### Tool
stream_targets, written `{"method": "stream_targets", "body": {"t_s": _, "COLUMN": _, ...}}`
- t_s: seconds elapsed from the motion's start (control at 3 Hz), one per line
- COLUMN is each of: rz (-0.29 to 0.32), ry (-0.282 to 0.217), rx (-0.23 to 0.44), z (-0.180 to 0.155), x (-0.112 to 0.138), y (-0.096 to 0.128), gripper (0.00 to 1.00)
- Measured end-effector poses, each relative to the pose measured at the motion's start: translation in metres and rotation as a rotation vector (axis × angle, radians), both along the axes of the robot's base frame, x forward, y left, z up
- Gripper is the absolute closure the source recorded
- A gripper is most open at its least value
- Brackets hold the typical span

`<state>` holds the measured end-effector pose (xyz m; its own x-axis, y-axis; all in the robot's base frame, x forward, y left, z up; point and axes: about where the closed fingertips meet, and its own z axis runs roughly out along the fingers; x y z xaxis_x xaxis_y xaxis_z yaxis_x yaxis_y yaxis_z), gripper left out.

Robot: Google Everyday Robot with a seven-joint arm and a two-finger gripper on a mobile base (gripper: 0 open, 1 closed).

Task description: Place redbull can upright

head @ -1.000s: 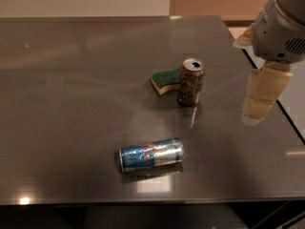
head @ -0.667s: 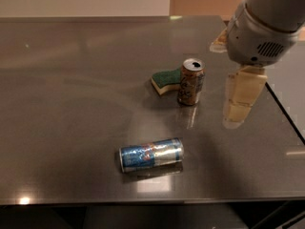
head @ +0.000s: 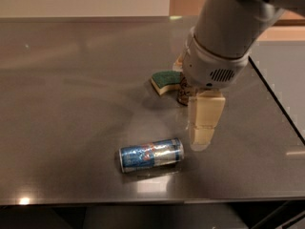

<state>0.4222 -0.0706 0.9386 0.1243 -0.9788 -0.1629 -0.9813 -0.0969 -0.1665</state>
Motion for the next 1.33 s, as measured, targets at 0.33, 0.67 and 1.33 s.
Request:
{"method": "stream_targets", "body": {"t_s": 0.33, "rz": 0.020, "ry": 0.022, "rx": -0.013, "z": -0.023, "x": -0.010, "y": 0.023, "gripper": 0.00}}
{"method": "stream_targets", "body": {"t_s": 0.67, "rz": 0.024, "ry": 0.055, "rx": -0.027, "z": -0.047, "x": -0.019, "y": 0.041, "gripper": 0.00}}
{"method": "stream_targets", "body": {"t_s": 1.33, "rz": 0.042, "ry": 0.092, "rx": -0.056, "z": -0.076, "x": -0.035, "y": 0.065, "gripper": 0.00}}
